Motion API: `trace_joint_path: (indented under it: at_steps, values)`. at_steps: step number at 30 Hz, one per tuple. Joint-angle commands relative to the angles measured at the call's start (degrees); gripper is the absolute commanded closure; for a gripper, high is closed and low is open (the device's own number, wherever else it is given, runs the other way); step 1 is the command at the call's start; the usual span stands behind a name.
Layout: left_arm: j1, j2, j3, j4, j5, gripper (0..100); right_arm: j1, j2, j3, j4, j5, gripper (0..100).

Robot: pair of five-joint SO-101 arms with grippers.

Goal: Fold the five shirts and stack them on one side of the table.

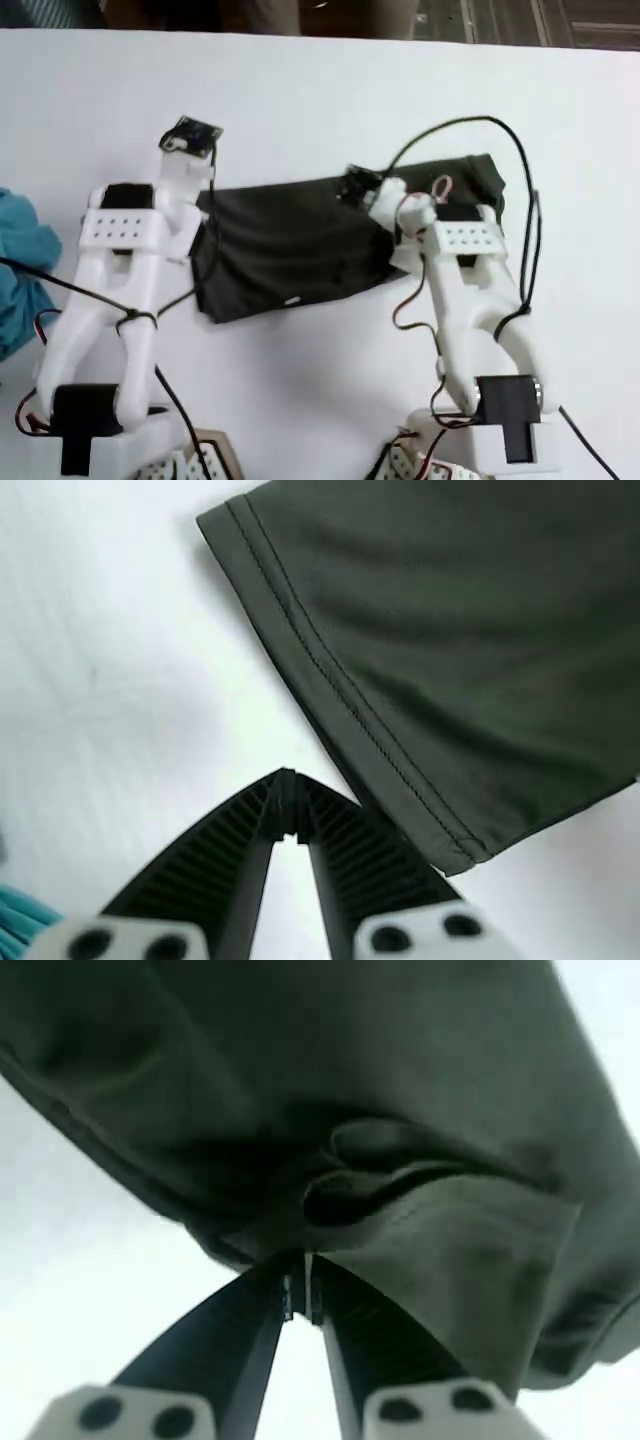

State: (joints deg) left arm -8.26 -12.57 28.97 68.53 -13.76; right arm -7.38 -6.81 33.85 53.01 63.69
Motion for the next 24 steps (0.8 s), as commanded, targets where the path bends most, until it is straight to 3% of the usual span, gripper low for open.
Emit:
trace_joint_path:
  at_steps: [1,13,24]
  values:
    - [-0.35,-2.46,-0.22,-0.26,-0.26,97,-2.68,0.04,-2.29,-3.21,-0.62,97.7]
    - [-0.09,-2.46,-0.22,-0.26,-0.26,97,-1.98,10.15,-7.3,-5.41,-3.34,97.6]
    - [-0.26,-2.46,-0.22,-0.26,-0.26,97,-0.75,-3.82,-17.49,8.13,-6.68,97.6]
